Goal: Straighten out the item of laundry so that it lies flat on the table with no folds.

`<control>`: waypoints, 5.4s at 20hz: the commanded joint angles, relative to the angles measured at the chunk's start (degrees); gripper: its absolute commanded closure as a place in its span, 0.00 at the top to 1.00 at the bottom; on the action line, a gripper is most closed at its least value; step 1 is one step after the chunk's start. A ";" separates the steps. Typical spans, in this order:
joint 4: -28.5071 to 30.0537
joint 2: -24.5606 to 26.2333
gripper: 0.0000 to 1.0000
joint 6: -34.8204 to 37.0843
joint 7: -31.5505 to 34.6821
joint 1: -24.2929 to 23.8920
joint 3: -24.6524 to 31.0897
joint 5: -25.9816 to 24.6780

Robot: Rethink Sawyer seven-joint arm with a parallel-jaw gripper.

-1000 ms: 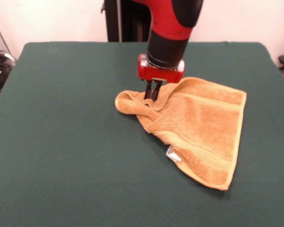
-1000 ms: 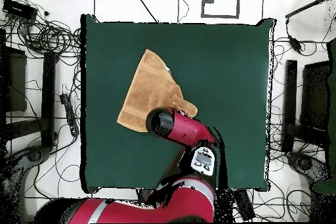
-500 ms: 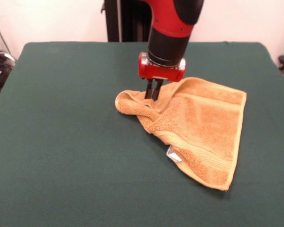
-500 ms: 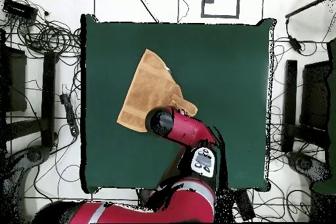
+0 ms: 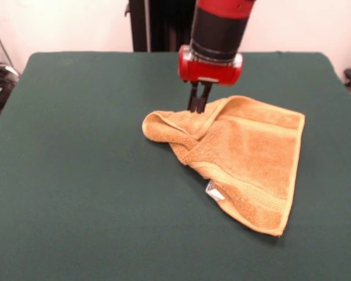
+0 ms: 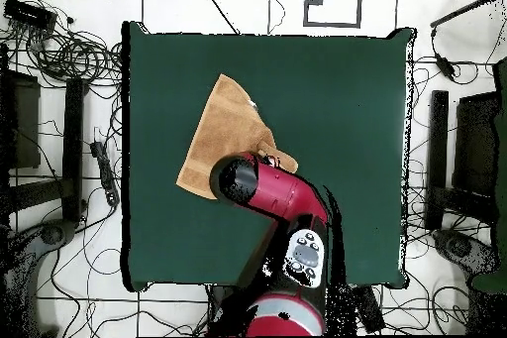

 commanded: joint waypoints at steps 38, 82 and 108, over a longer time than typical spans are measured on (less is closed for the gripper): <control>-10.39 5.75 0.00 10.59 15.32 2.78 0.12 2.29; -6.09 5.20 1.00 6.85 17.57 6.73 -0.30 2.82; -0.78 3.94 1.00 0.77 16.47 5.58 2.11 3.14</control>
